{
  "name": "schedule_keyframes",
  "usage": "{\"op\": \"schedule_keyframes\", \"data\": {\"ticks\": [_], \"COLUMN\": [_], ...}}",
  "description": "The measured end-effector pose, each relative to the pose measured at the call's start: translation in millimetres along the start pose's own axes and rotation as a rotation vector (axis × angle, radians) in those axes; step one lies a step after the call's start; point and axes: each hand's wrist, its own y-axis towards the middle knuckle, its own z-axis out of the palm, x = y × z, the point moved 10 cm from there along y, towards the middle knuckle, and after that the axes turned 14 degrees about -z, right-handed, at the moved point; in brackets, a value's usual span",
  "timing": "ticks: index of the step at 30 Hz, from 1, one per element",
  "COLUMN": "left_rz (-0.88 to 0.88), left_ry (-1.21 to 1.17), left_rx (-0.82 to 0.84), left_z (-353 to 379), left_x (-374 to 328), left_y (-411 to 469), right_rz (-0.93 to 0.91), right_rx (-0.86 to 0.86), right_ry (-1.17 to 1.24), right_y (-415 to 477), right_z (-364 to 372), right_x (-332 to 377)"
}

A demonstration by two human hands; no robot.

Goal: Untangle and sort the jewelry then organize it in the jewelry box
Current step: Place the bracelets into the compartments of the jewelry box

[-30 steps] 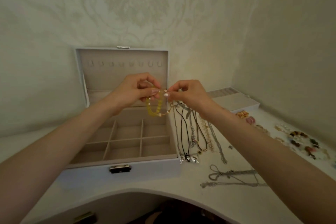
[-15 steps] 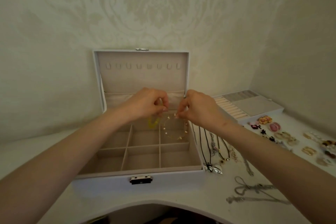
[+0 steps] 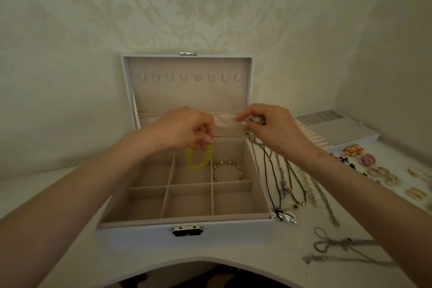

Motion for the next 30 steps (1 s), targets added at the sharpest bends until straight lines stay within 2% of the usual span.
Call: {"op": "schedule_keyframes", "data": {"ticks": [4, 9, 13, 16, 19, 20, 22, 24, 25, 30], "left_rz": [-0.013, -0.053, -0.081, -0.092, 0.011, 0.032, 0.039, 0.016, 0.007, -0.075], "left_ry": [-0.286, -0.299, -0.337, -0.270, 0.162, 0.180, -0.058, -0.386, -0.469, -0.461], "left_rx": [0.193, 0.330, 0.345, 0.297, 0.009, -0.101, -0.170, -0.048, 0.001, -0.041], "left_z": [8.6, 34.2, 43.6, 44.3, 23.8, 12.7, -4.4, -5.6, -4.0, -16.5], "left_x": [4.8, 18.9, 23.8, 26.2, 15.7, 8.4, -1.5, -6.7, -7.7, 18.4], "left_y": [-5.7, -3.5, -2.7, -1.9, -2.9, -5.5, -9.8, -11.8, -12.8, -21.1], "right_rz": [-0.010, -0.026, -0.052, -0.065, -0.073, -0.076, -0.074, -0.056, -0.045, -0.002], "right_rx": [-0.110, -0.129, -0.157, -0.160, -0.124, -0.104, -0.075, -0.056, -0.049, -0.005], "right_ry": [0.112, 0.152, 0.211, 0.253, 0.331, 0.373, 0.483, 0.582, 0.616, 0.655], "right_y": [-0.3, -5.2, -6.9, -7.5, -7.8, -7.2, -5.2, -3.1, -1.8, 9.8], "right_z": [-19.1, -25.0, -28.3, -29.1, -24.3, -21.3, -15.0, -7.8, -3.8, 22.6], "right_x": [1.3, 4.2, 7.7, 11.7, 18.2, 20.8, 25.7, 29.5, 31.4, 38.9]}}
